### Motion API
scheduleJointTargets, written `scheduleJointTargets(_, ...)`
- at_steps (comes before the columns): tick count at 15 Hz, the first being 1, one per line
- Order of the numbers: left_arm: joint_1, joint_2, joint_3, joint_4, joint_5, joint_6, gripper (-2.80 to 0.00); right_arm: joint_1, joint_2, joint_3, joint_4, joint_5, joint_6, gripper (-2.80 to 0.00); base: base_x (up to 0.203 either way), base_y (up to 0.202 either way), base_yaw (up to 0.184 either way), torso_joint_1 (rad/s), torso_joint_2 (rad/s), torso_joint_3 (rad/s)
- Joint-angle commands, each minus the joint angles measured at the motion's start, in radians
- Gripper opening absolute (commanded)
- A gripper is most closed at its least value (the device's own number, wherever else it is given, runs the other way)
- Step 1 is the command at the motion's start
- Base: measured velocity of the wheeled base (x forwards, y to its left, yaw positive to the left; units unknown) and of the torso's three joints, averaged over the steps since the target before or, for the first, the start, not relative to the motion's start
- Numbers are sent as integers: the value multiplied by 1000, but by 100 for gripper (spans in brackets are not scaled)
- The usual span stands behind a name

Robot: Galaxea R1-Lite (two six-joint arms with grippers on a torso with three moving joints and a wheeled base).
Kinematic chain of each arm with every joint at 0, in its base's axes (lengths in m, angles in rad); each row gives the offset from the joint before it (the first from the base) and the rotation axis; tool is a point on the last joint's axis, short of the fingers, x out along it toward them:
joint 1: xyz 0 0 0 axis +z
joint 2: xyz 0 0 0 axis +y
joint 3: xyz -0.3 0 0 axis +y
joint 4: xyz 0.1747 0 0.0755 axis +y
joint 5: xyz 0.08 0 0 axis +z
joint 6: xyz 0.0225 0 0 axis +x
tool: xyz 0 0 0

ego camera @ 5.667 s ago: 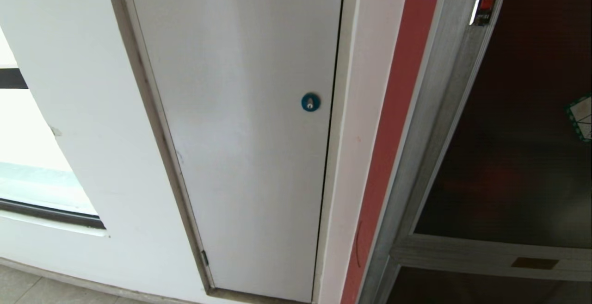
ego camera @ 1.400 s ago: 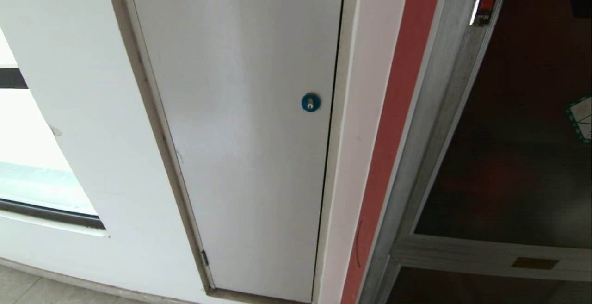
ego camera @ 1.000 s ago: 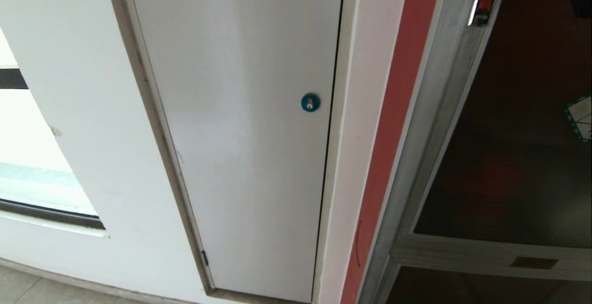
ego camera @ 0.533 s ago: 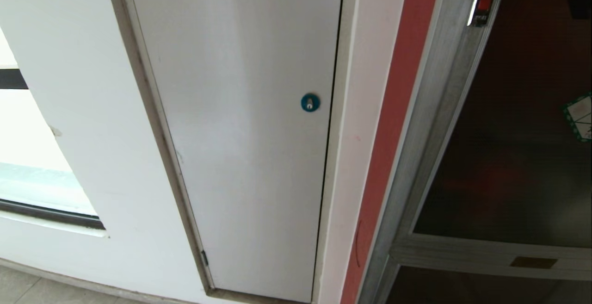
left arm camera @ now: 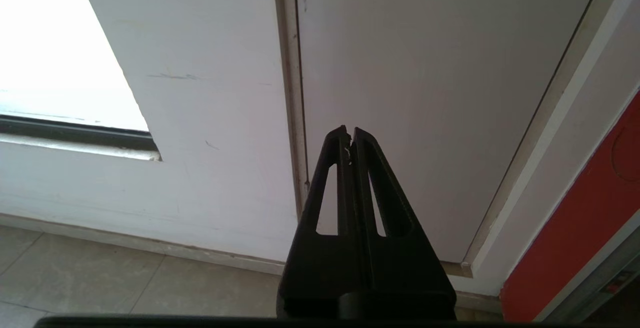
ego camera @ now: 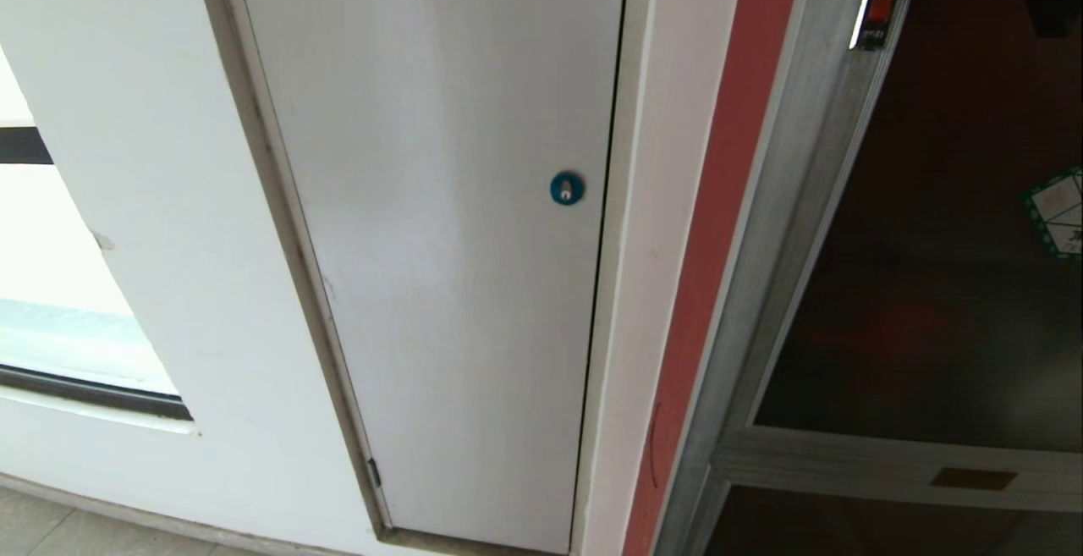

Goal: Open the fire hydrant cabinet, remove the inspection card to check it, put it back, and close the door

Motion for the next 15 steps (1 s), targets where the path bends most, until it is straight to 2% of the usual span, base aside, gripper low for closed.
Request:
scheduleJointTargets(1, 1, 1, 5, -1, 1, 0, -280, 0, 16, -3, 1, 1, 1, -280, 0, 0, 0, 0, 0, 0)
scheduleJointTargets(15, 0, 1, 5, -1, 0, 0, -280, 36, -8, 3, 9, -17, 1, -280, 0, 0, 0, 0, 0, 0)
